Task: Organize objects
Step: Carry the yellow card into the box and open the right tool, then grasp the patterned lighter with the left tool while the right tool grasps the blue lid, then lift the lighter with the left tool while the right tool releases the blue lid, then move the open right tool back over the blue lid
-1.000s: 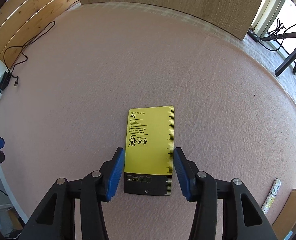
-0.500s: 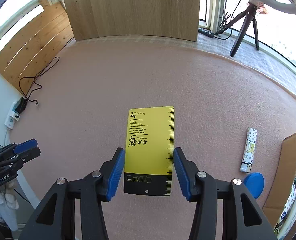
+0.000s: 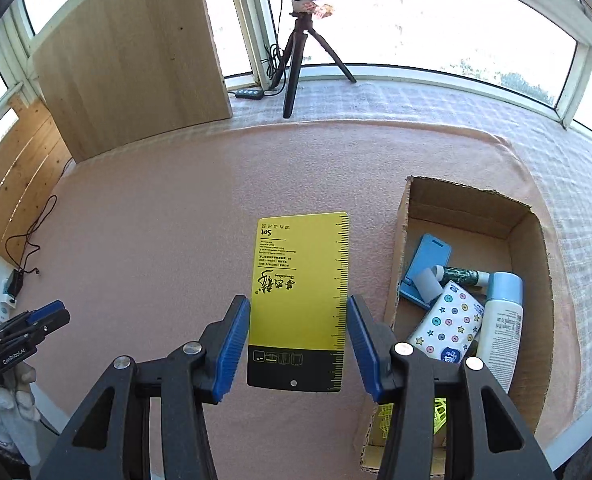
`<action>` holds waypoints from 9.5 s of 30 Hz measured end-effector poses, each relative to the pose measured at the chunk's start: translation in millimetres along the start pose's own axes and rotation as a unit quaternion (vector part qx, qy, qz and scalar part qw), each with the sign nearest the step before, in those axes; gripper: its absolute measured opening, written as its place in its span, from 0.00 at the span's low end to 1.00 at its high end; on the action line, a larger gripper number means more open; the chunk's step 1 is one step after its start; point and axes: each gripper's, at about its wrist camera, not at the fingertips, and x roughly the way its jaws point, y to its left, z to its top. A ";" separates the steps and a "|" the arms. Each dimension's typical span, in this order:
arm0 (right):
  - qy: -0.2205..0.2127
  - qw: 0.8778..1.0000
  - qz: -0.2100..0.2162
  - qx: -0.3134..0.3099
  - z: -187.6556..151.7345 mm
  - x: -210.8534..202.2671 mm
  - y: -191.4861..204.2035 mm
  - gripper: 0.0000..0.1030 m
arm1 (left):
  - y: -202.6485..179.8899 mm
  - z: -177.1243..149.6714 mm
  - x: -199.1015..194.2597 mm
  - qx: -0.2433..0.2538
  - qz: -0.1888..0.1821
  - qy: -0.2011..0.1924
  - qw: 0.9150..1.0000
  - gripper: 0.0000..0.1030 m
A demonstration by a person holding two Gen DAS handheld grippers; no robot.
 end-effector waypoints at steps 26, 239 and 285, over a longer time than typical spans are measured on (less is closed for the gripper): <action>-0.012 0.995 -0.049 0.087 -8.6 -2.4 -99.2 0.59 | -48.5 12.6 19.2 0.050 -0.005 0.022 0.999 0.37; 0.180 0.973 -0.140 0.044 111.8 175.9 -20.6 0.12 | -38.6 51.6 132.9 0.132 -0.052 0.037 0.989 0.24; 0.058 0.966 -0.061 0.245 -106.3 52.4 5.0 0.36 | -55.3 38.2 126.3 0.175 -0.069 0.054 0.981 0.24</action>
